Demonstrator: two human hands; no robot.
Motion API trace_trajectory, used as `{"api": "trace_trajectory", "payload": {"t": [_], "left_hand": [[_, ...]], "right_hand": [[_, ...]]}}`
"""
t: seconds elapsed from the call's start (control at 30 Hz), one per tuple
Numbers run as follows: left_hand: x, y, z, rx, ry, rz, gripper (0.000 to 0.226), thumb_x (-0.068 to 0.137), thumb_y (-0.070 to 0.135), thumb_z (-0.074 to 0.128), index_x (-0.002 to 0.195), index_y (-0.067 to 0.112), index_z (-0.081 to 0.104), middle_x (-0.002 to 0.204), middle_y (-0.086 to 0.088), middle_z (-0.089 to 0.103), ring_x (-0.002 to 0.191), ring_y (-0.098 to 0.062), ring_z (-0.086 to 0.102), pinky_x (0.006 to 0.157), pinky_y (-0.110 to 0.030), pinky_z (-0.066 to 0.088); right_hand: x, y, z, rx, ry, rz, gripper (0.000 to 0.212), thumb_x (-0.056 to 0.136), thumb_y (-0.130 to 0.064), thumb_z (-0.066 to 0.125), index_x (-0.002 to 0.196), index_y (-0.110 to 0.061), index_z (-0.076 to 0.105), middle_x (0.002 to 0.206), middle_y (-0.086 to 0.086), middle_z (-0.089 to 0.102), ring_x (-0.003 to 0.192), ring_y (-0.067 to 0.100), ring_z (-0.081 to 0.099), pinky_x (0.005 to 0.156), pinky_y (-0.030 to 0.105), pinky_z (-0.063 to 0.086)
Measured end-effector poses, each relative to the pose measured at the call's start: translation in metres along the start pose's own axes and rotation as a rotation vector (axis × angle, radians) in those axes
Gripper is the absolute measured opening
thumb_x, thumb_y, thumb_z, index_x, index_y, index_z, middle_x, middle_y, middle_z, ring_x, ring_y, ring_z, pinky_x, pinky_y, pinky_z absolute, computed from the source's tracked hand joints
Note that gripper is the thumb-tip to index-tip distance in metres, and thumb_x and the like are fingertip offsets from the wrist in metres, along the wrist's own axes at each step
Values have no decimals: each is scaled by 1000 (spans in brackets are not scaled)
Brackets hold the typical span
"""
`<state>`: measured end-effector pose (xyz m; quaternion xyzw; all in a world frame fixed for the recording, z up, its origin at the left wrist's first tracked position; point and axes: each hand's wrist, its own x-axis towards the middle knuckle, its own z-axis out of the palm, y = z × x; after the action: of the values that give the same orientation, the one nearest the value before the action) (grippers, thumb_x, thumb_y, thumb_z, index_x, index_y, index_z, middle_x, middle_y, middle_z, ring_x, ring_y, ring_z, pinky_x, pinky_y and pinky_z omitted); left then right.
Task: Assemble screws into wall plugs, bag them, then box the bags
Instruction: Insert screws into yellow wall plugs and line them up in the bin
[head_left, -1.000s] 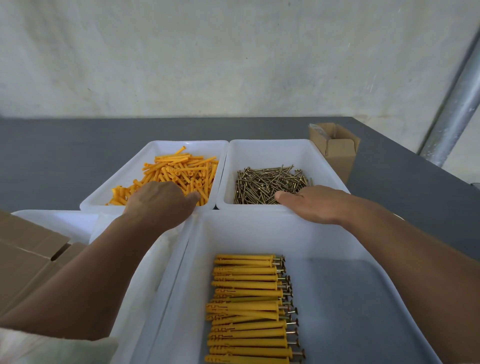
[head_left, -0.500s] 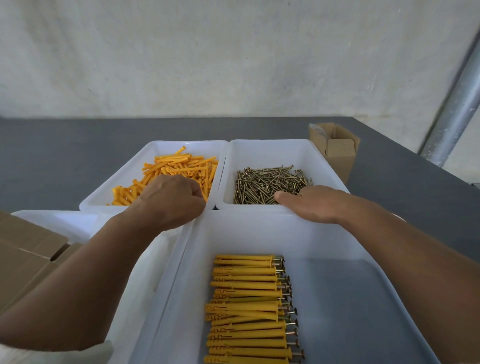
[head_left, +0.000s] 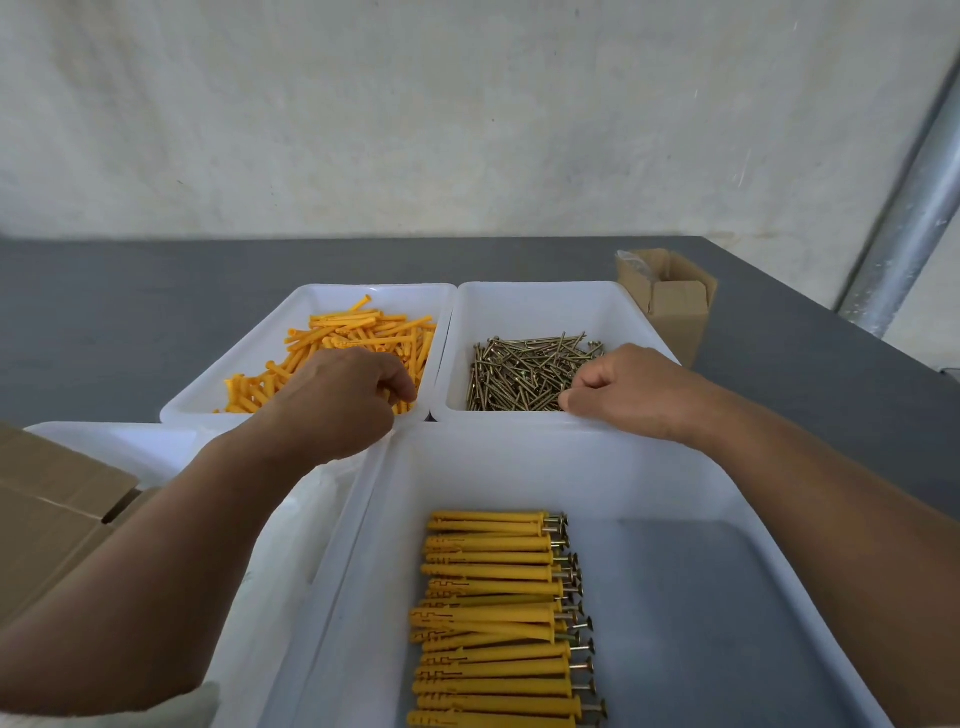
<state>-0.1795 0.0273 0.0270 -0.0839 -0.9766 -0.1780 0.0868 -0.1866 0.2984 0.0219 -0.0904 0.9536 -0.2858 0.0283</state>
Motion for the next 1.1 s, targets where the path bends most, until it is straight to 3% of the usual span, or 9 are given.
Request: {"api": "trace_trajectory", "payload": {"t": [0.17, 0.3, 0.43, 0.5, 0.67, 0.8, 0.9, 0.97, 1.1], "left_hand": [[2, 3, 1, -98, 226, -17, 38, 85, 0, 49, 98, 30, 67, 86, 16, 63, 79, -4, 54, 60, -1, 36], [3, 6, -3, -244, 437, -80, 30, 90, 6, 52, 103, 25, 70, 94, 7, 68, 76, -14, 63, 61, -16, 42], [3, 6, -8, -480, 566, -123, 26, 86, 6, 62, 99, 27, 68, 91, 9, 66, 76, -13, 67, 63, -23, 50], [4, 7, -11, -735, 558, -164, 24, 85, 0, 63, 94, 22, 68, 85, 7, 63, 76, -19, 70, 71, -31, 58], [5, 11, -10, -1189, 364, -297, 19, 90, -7, 59, 92, 11, 64, 82, -7, 59, 75, -17, 68, 65, -26, 59], [5, 16, -7, -1374, 231, -429, 14, 92, -7, 55, 97, 4, 61, 85, -13, 63, 74, -18, 67, 59, -24, 59], [4, 21, -4, -1462, 157, -467, 12, 94, -7, 52, 99, 0, 59, 89, -16, 62, 79, -20, 65, 59, -25, 60], [3, 24, -3, -1513, 126, -494, 11, 94, -7, 51, 98, -1, 59, 90, -16, 62, 81, -21, 65, 61, -26, 60], [1, 28, -3, -1607, 79, -516, 11, 94, -8, 50, 92, -3, 60, 87, -15, 64, 76, -21, 68, 59, -27, 60]], "right_hand": [[-2, -7, -2, -36, -2, -50, 23, 90, -35, 65, 75, -18, 69, 73, -10, 63, 65, 7, 53, 57, 22, 38], [-5, -12, -8, -131, -15, -74, 8, 88, -31, 67, 84, -25, 71, 85, -15, 68, 82, 6, 62, 63, 21, 44], [-10, -17, -15, -221, -29, -86, 9, 88, -23, 68, 82, -29, 67, 83, -16, 63, 76, 0, 56, 56, 17, 36], [-13, -20, -17, -296, -38, -97, 11, 90, -19, 65, 84, -28, 65, 82, -15, 59, 74, 0, 52, 54, 17, 33], [-17, -26, -18, -387, -58, -69, 24, 92, -5, 51, 90, -28, 57, 87, -12, 53, 71, 0, 45, 49, 16, 30], [-18, -30, -17, -312, -62, -39, 44, 95, -4, 43, 128, -30, 55, 99, -13, 50, 87, 8, 48, 56, 18, 35], [-20, -36, -17, -253, -40, -44, 41, 97, -5, 41, 127, -25, 62, 114, -8, 60, 96, 10, 47, 61, 17, 36], [-21, -39, -14, -148, -11, -14, 35, 96, -7, 43, 121, -22, 63, 96, -12, 60, 93, 12, 52, 65, 22, 42], [-18, -47, -6, 204, 5, 66, 19, 94, -7, 44, 104, -14, 58, 75, 4, 59, 70, 19, 57, 68, 33, 49]]}}
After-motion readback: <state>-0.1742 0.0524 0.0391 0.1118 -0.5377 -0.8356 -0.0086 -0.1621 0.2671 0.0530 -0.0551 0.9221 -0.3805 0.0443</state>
